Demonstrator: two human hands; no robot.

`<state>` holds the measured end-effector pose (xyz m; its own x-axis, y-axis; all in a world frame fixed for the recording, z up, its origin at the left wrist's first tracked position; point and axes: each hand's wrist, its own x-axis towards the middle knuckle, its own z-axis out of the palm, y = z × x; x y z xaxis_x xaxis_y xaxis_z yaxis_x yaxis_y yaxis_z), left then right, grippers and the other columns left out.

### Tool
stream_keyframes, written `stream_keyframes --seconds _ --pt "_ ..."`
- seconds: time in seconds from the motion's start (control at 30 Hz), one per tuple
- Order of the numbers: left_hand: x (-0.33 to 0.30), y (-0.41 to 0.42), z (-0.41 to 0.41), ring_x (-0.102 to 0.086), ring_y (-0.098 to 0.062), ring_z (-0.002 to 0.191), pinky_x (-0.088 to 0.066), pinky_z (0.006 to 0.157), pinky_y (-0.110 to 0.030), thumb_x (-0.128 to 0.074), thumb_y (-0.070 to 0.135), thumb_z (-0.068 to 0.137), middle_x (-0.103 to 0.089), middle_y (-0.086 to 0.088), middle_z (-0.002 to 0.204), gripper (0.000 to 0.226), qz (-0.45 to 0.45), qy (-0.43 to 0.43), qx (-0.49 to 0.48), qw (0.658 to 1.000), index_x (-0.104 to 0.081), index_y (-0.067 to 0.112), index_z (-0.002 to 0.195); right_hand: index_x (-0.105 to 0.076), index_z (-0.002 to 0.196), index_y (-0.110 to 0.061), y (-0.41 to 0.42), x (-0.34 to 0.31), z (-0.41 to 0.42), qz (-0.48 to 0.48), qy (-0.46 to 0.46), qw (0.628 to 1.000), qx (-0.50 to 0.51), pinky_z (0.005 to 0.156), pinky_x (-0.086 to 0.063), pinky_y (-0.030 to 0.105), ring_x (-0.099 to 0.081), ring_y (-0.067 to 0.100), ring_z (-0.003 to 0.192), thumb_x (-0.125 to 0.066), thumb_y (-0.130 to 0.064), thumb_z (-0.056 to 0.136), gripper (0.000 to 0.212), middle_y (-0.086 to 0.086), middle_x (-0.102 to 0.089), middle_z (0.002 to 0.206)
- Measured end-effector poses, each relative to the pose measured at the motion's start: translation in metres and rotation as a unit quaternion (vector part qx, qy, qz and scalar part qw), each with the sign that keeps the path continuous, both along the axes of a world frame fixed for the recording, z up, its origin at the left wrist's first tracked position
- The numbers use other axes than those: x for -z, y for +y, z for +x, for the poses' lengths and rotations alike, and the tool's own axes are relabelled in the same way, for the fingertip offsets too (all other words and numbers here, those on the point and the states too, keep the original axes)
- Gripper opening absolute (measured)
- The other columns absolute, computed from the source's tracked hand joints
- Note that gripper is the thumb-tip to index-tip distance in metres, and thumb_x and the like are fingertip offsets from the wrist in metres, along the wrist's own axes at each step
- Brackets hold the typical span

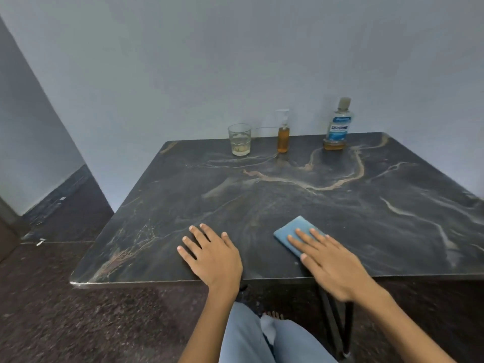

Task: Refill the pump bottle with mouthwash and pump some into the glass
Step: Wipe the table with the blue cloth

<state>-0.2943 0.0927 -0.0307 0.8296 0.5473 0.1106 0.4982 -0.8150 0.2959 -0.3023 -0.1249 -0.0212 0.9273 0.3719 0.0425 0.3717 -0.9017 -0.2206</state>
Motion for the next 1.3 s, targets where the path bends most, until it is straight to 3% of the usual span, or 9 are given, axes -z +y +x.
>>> stream_keyframes --seconds 0.23,0.4,0.57,0.7,0.83,0.97,1.07,1.17,1.3 --pt "-0.005 -0.043 0.023 -0.027 -0.037 0.14 -0.009 0.116 -0.051 -0.025 0.034 0.102 -0.023 -0.015 0.155 0.055 0.02 -0.034 0.092 0.995 -0.024 0.005 0.148 -0.011 0.149 -0.034 -0.009 -0.007 0.091 -0.023 0.048 0.988 0.144 0.116 0.0 0.036 -0.001 0.018 0.145 -0.017 -0.037 0.101 0.048 -0.007 -0.005 0.158" --pt "-0.004 -0.048 0.031 -0.02 -0.036 0.142 -0.007 0.117 -0.047 -0.021 0.037 0.102 -0.022 -0.013 0.156 0.054 0.006 0.001 0.122 0.992 -0.024 0.008 0.148 -0.011 0.149 -0.034 0.029 -0.003 0.082 -0.026 0.034 0.999 0.033 0.116 0.002 0.038 0.0 0.02 0.145 -0.019 -0.036 0.101 0.049 -0.007 -0.006 0.158" --pt "-0.004 -0.05 0.035 -0.008 -0.039 0.144 -0.007 0.118 -0.046 -0.023 0.04 0.101 -0.014 -0.021 0.156 0.059 -0.012 0.024 0.168 0.986 -0.019 0.004 0.148 -0.008 0.145 -0.046 -0.021 0.002 0.008 0.002 -0.01 0.998 -0.055 0.114 0.009 0.025 0.01 0.002 0.141 -0.019 -0.04 0.101 0.046 -0.022 0.001 0.152" --pt "-0.006 -0.073 0.039 -0.007 -0.039 0.145 -0.007 0.118 -0.046 -0.024 0.041 0.101 -0.013 -0.02 0.157 0.061 -0.013 0.023 0.197 0.98 -0.018 0.005 0.149 -0.002 0.141 -0.05 -0.095 -0.004 -0.02 0.0 -0.015 0.999 0.052 0.113 0.008 0.021 0.008 -0.002 0.14 -0.023 -0.042 0.1 0.046 -0.028 0.003 0.148" --pt "-0.007 -0.106 0.043 -0.011 -0.033 0.145 -0.007 0.118 -0.046 -0.023 0.042 0.1 -0.018 -0.014 0.157 0.059 -0.001 0.014 0.241 0.971 -0.022 0.007 0.148 -0.007 0.146 -0.041 -0.157 -0.009 0.014 -0.023 0.03 0.982 0.183 0.116 -0.001 0.031 0.0 0.009 0.144 -0.022 -0.04 0.101 0.048 -0.016 -0.004 0.155" --pt "-0.007 -0.136 0.046 -0.012 -0.032 0.146 -0.007 0.118 -0.046 -0.022 0.043 0.101 -0.019 -0.01 0.157 0.058 0.008 0.012 0.274 0.962 -0.024 0.01 0.148 -0.01 0.149 -0.032 -0.155 -0.01 0.077 -0.036 0.039 0.961 0.27 0.117 -0.003 0.039 -0.003 0.02 0.145 -0.017 -0.038 0.101 0.049 -0.005 -0.005 0.158" --pt "-0.008 -0.151 0.048 -0.012 -0.032 0.145 -0.007 0.118 -0.045 -0.021 0.043 0.101 -0.02 -0.01 0.157 0.058 0.004 0.014 0.275 0.961 -0.024 0.009 0.148 -0.011 0.15 -0.031 -0.118 -0.01 0.103 -0.027 0.034 0.97 0.239 0.117 -0.001 0.04 -0.003 0.023 0.145 -0.018 -0.037 0.1 0.05 -0.004 -0.006 0.158" --pt "-0.007 -0.159 0.049 -0.013 -0.032 0.145 -0.007 0.118 -0.044 -0.018 0.047 0.1 -0.021 -0.01 0.157 0.061 -0.006 0.01 0.251 0.968 -0.025 0.009 0.148 -0.01 0.149 -0.032 -0.092 -0.005 0.086 -0.019 0.022 0.99 0.137 0.116 0.002 0.039 -0.001 0.02 0.145 -0.02 -0.036 0.1 0.05 -0.006 -0.007 0.158" --pt "-0.005 -0.172 0.051 -0.013 -0.031 0.146 -0.007 0.118 -0.044 -0.016 0.053 0.097 -0.021 -0.011 0.157 0.067 -0.007 0.007 0.211 0.978 -0.025 0.009 0.148 -0.013 0.146 -0.043 -0.121 0.002 0.024 0.025 -0.023 0.998 0.046 0.113 0.01 0.026 0.004 0.006 0.143 -0.022 -0.038 0.1 0.047 -0.019 -0.005 0.154"
